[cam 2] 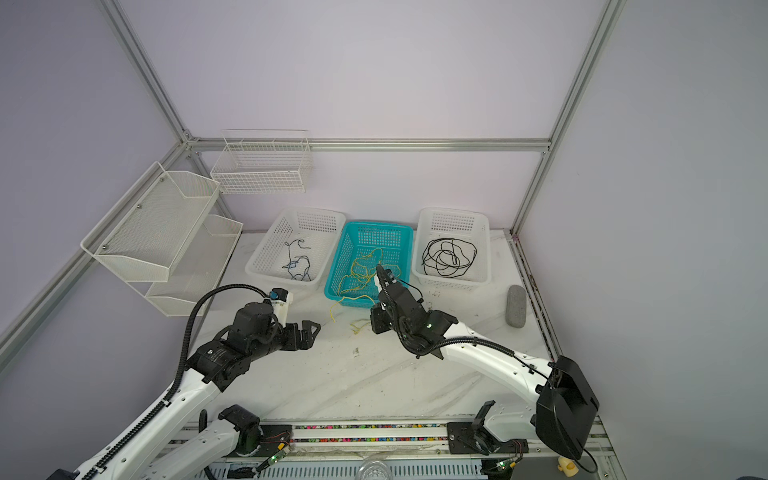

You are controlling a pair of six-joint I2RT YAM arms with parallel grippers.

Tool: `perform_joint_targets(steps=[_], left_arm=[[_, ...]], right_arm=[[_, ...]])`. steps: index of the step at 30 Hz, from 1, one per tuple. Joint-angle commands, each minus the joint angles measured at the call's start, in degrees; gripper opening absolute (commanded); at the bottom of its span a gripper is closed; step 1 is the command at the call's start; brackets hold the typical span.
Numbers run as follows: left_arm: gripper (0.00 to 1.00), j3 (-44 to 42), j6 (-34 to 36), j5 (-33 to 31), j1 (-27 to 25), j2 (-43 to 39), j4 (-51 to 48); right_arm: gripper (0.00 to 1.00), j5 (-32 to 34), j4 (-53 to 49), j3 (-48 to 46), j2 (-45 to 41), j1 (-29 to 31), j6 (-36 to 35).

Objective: Untangle the cables
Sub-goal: 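Lift the yellow wire with the right gripper over the teal basket, then lower the yellow wire into the teal basket and open the right gripper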

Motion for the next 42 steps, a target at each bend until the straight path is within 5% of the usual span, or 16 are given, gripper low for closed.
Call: perform_joint_targets(steps=[1, 10, 26, 42], left_arm=[[1.00, -0.8, -2.8, 2.5, -0.2, 0.4, 2.3], [1.00, -2.7, -6.1, 3.8, -0.2, 0.5, 4.3], [1.00, -3.2, -6.3, 3.5, -0.2, 0.4, 4.8], [1.00, -3.2, -6.2, 3.6, -0.3, 0.7, 4.8]], right_arm=[[0.00, 0.9, 0.8, 2.7, -0.5, -3.3, 0.8], [0.00, -6.8, 4.3, 9.7, 9.6, -11.2, 3.8], [0.00, -12.2, 6.2, 23.8, 28.1, -13.9, 5.8], [0.05, -13.0, 6.1, 24.7, 31.0, -14.5, 6.1]])
